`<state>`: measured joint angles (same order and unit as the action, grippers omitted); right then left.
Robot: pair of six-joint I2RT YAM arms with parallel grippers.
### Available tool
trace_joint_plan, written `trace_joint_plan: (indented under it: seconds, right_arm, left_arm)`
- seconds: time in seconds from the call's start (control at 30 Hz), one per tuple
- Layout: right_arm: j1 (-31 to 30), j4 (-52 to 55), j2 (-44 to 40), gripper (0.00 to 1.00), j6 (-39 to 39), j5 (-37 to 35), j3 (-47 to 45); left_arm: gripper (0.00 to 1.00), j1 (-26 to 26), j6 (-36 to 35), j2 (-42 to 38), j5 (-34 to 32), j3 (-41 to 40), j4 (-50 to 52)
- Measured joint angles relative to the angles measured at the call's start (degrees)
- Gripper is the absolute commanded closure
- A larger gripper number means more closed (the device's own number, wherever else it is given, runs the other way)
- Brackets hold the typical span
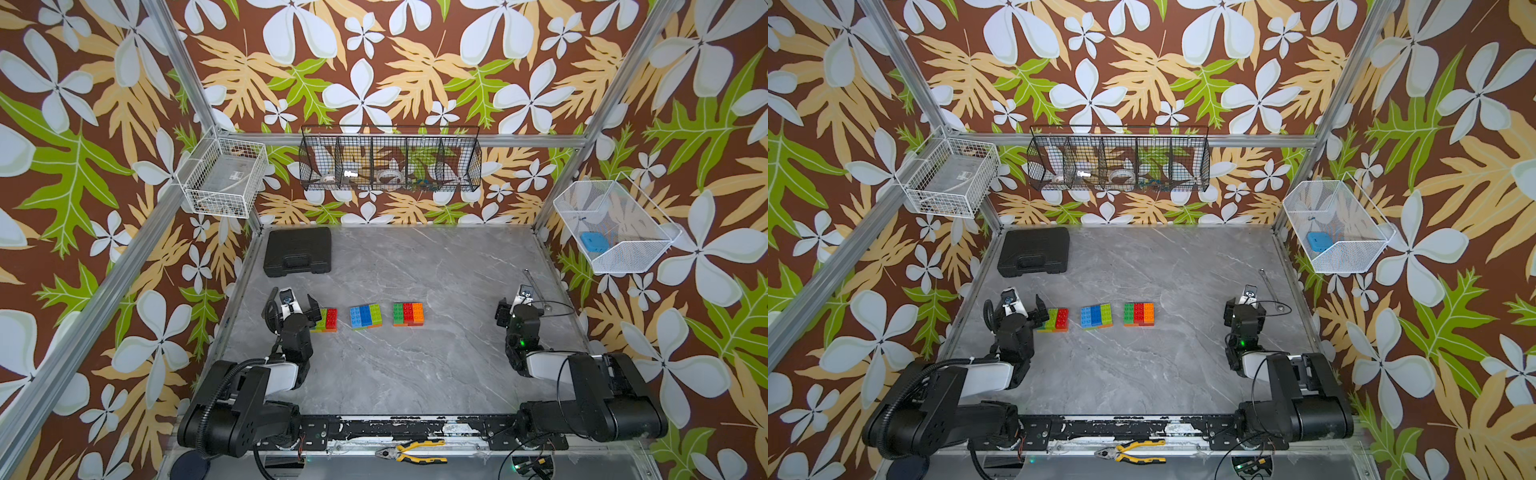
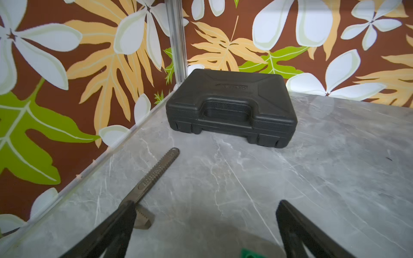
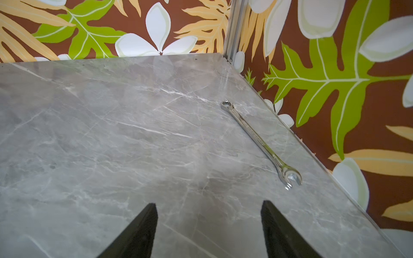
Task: Assemble a rectangle with lego
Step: Reset both arms
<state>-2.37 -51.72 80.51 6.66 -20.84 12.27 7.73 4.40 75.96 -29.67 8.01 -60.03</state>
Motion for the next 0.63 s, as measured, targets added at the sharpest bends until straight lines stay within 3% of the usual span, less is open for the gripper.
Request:
trace_joint_plan:
  seconds: [0.2, 0.63]
  right_arm:
    - [-0.2, -10.3, 3.0, 0.01, -2.4, 3.1, -0.4]
    - [-0.2, -12.9, 2.9, 0.01, -2.8, 3.5, -0.3]
  left_arm:
    - [0.00, -2.4, 1.6, 2.1, 5.3, -0.9, -9.0]
    - [0.00, -0.5, 0.6, 2.8, 7.1, 0.0, -11.3]
